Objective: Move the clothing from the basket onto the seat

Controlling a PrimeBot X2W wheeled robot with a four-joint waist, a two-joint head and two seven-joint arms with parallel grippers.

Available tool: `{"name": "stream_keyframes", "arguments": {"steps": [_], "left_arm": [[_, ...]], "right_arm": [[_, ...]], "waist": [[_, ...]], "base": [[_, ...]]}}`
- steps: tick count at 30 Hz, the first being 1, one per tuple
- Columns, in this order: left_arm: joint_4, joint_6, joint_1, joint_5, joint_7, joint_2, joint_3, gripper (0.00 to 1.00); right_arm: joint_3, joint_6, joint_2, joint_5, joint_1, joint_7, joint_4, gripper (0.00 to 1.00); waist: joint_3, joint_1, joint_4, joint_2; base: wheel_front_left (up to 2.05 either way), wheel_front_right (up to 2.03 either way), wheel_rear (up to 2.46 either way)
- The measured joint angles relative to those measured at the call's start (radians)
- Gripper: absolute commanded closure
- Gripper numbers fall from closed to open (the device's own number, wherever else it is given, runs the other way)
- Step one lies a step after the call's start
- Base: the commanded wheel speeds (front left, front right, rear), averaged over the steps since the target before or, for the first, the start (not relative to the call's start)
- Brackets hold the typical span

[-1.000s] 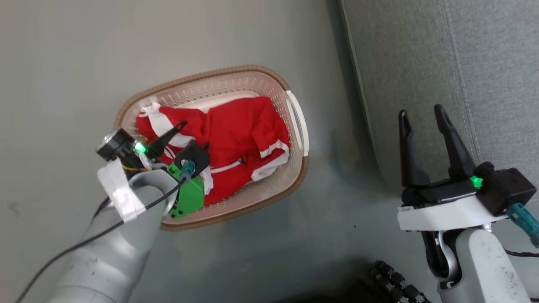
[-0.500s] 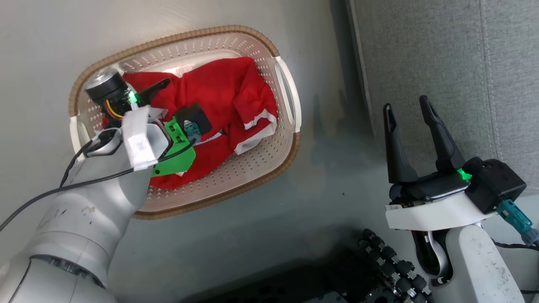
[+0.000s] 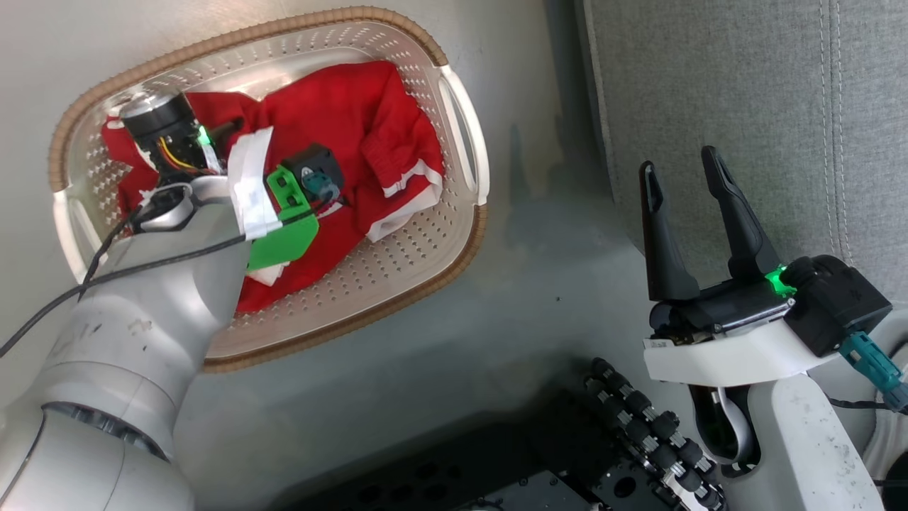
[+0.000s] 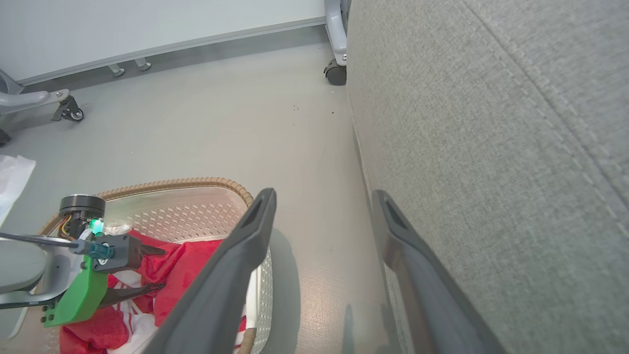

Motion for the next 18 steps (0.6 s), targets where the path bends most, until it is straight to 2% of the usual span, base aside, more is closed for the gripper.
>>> {"name": "stream_keyframes", "arguments": {"steps": [8,18], "left_arm": [[0.001,-0.001,-0.014,-0.054,0.091,-0.011,-0.018,0.00],[0.002,-0.001,-0.019,-0.121,0.173,0.004,-0.063,0.00]], "right_arm": [[0.017,0.000,0.000,0.001,0.010,0.000,-0.021,0.00],[0.030,0.000,0.000,0.001,0.038,0.000,-0.049,0.00]], "waist": [[0.022,0.0000,-0.020,0.0000],[0.030,0.0000,-0.030,0.0000]], "base": [[0.00,0.00,0.00],[0.00,0.00,0.00]]}}
